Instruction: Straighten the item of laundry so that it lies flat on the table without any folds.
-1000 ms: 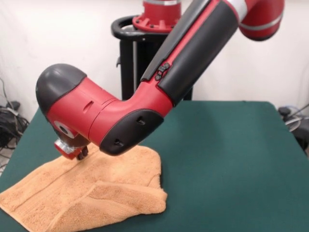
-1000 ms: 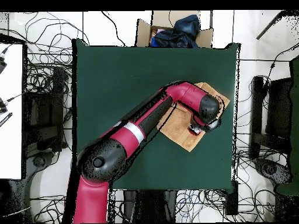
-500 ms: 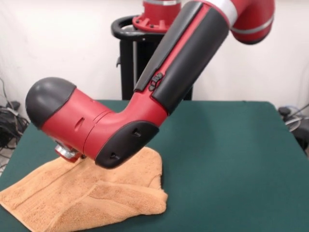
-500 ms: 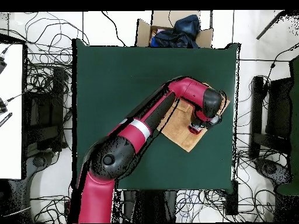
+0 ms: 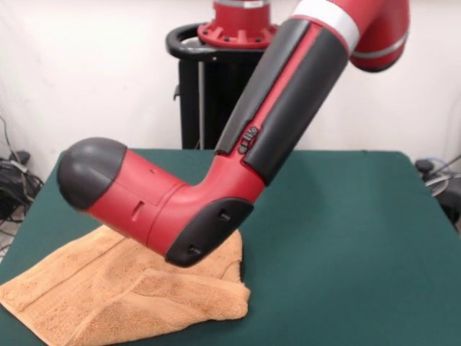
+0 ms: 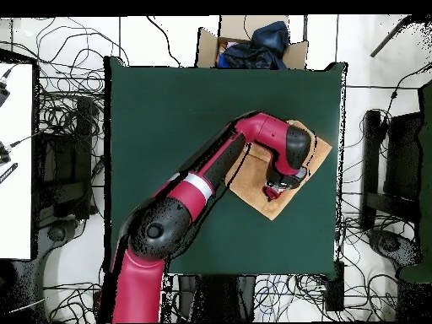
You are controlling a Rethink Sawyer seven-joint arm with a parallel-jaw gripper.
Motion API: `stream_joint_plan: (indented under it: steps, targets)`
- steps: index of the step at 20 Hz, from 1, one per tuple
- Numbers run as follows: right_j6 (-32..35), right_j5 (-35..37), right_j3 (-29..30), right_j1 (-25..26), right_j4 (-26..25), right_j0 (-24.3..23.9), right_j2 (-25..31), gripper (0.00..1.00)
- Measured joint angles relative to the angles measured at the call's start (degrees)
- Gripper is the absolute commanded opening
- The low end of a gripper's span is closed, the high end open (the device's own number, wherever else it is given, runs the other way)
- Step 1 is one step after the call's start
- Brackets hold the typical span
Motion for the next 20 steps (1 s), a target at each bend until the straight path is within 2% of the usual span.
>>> stream_joint_plan:
  steps: [9,20]
  targets:
    - [0.0,-2.6,0.32,0.64,0.78,2.45,0.01,0.0]
    - [0.0,0.27,0.35,-4.82,3.5,2.5,-2.18,0.0]
